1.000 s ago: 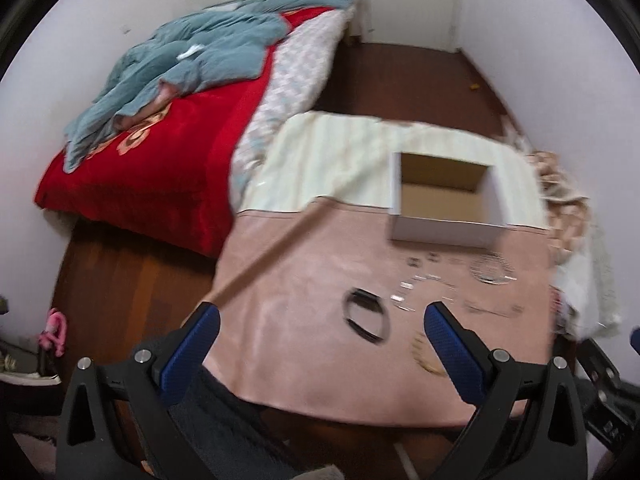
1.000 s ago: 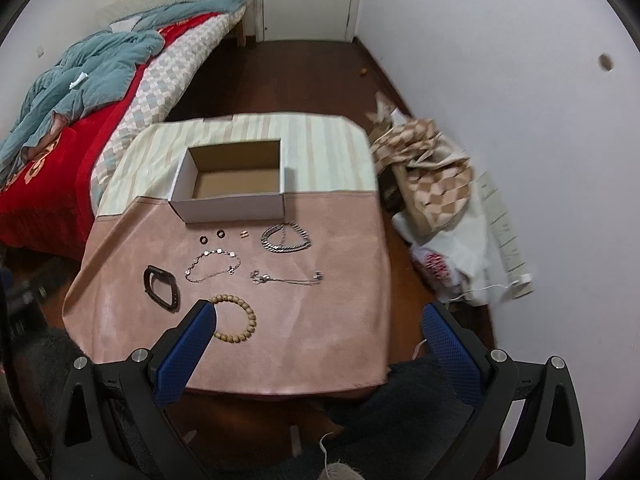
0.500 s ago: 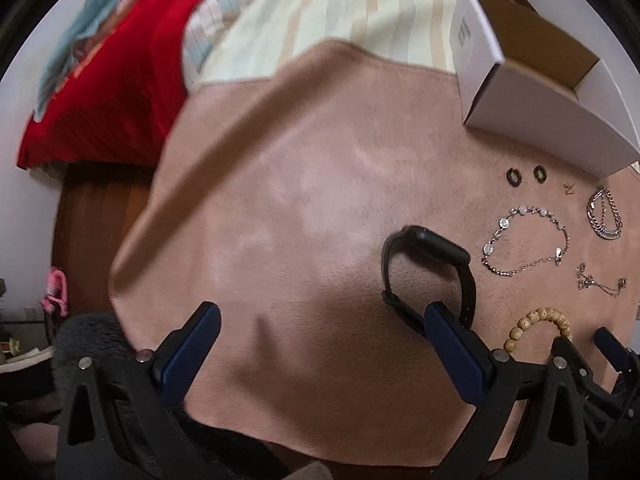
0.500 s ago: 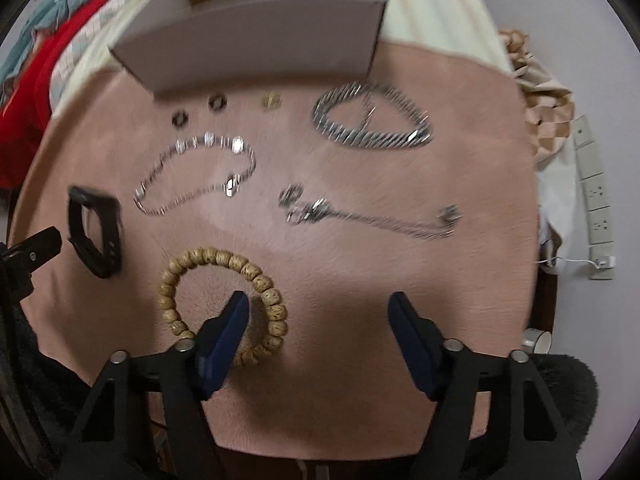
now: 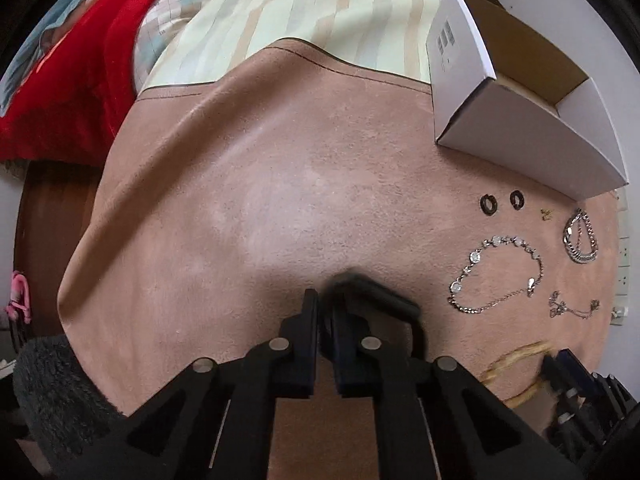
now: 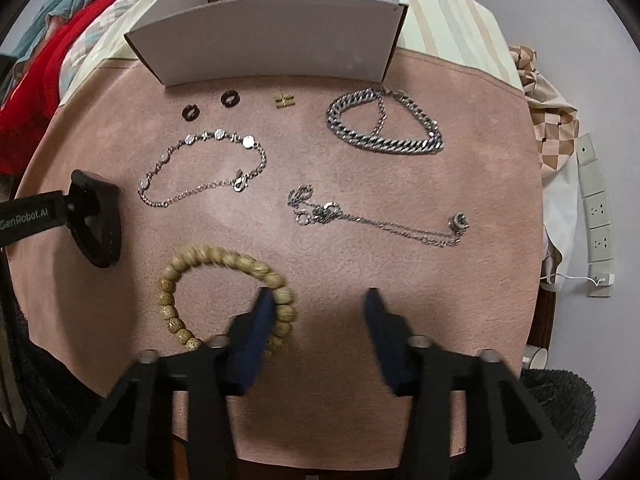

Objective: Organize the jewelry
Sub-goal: 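Grasp the black watch band with left tool while right tool grasps wooden bead bracelet, then put the watch band in the white box with left tool while right tool drops bracelet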

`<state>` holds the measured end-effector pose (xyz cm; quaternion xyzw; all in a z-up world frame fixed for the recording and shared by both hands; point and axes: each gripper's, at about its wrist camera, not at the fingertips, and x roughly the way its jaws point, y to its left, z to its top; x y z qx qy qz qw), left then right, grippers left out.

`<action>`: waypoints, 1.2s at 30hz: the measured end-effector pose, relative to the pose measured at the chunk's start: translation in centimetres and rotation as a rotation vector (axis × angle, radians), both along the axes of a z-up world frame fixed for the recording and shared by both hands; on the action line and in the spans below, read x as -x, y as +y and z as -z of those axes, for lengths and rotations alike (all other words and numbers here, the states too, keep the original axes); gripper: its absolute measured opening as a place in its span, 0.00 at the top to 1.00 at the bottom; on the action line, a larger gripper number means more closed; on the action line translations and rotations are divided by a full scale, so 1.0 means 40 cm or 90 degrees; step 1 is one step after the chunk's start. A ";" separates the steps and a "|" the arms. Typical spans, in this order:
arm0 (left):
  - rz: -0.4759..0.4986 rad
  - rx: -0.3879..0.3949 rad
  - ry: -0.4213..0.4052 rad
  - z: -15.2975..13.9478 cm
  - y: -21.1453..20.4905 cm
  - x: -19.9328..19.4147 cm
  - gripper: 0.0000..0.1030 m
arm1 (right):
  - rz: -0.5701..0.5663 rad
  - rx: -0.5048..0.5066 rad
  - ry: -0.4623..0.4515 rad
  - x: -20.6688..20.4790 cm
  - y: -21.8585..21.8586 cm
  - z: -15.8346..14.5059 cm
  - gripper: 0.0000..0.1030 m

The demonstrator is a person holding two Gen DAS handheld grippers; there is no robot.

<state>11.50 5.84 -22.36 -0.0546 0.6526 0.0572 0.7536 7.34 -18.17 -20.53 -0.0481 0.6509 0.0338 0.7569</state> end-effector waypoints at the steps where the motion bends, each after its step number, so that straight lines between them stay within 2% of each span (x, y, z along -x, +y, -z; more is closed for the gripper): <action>1: 0.008 -0.005 -0.005 -0.003 -0.006 0.002 0.98 | 0.002 0.002 -0.004 0.000 -0.001 0.000 0.91; 5: 0.036 -0.018 -0.029 -0.023 -0.038 0.009 0.99 | 0.023 -0.027 -0.006 -0.006 -0.027 -0.003 0.91; 12: 0.066 -0.011 -0.077 -0.163 -0.113 0.005 0.99 | 0.048 -0.081 -0.070 -0.008 -0.050 -0.087 0.91; 17: 0.085 0.013 -0.124 -0.262 -0.150 -0.015 0.99 | 0.040 -0.112 -0.126 -0.026 -0.046 -0.196 0.91; 22: 0.102 0.050 -0.159 -0.326 -0.150 -0.105 0.99 | 0.041 -0.135 -0.201 -0.070 -0.048 -0.339 0.91; 27: 0.112 0.070 -0.191 -0.389 -0.165 -0.205 0.99 | 0.020 -0.146 -0.261 -0.178 -0.049 -0.470 0.91; 31: 0.126 0.083 -0.180 -0.373 -0.176 -0.309 0.99 | 0.002 -0.143 -0.275 -0.291 -0.043 -0.491 0.91; 36: 0.134 0.102 -0.131 -0.291 -0.174 -0.416 0.99 | -0.016 -0.135 -0.234 -0.422 -0.024 -0.402 0.91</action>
